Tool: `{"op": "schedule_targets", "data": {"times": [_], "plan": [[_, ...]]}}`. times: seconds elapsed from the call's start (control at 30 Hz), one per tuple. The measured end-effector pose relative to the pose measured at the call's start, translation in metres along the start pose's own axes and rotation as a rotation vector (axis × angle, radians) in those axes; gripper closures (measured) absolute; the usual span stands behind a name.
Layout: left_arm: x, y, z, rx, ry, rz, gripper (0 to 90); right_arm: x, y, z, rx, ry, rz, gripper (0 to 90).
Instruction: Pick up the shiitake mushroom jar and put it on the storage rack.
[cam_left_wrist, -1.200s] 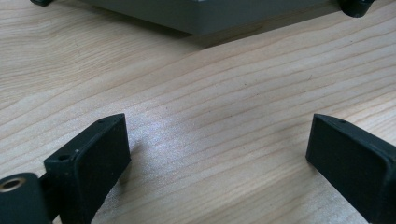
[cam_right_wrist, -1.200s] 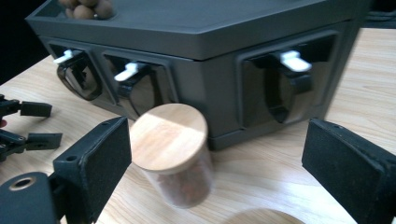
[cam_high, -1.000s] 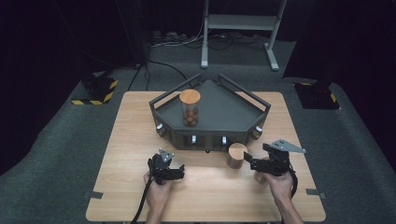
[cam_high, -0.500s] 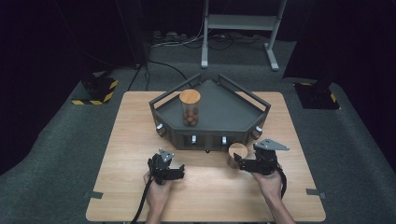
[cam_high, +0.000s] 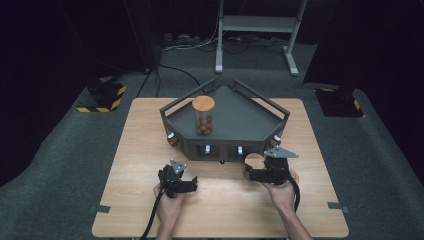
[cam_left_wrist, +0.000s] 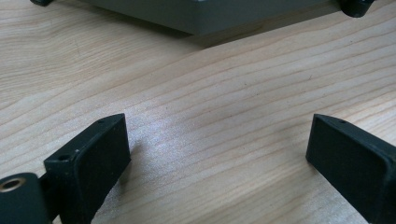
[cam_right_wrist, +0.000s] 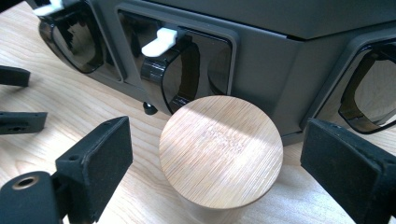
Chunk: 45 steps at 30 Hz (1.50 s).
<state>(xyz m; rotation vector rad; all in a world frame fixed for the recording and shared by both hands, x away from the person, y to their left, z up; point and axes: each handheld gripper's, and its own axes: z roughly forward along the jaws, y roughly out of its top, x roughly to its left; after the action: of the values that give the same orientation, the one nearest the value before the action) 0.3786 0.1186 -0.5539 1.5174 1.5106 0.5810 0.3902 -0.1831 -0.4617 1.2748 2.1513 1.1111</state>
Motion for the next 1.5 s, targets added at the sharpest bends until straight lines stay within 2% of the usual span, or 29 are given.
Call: {"op": "schedule_targets", "data": {"times": [0.4, 0.83, 1.0, 1.5], "plan": [[0.0, 0.0, 0.0, 0.0, 0.0, 0.0, 5.9, 0.003, 0.003, 0.013, 0.063, -0.025, 0.015, 10.3], [0.0, 0.0, 0.0, 0.0, 0.0, 0.0, 5.9, 0.007, 0.002, 0.024, 0.118, -0.047, 0.008, 14.4], [0.0, 0.0, 0.0, 0.0, 0.0, 0.0, 5.9, 0.006, 0.002, 0.022, 0.111, -0.071, 0.01, 22.9], [0.0, 0.0, 0.0, 0.0, 0.0, 0.0, 5.9, 0.006, 0.0, 0.017, 0.083, -0.063, 0.006, 23.6]]}}
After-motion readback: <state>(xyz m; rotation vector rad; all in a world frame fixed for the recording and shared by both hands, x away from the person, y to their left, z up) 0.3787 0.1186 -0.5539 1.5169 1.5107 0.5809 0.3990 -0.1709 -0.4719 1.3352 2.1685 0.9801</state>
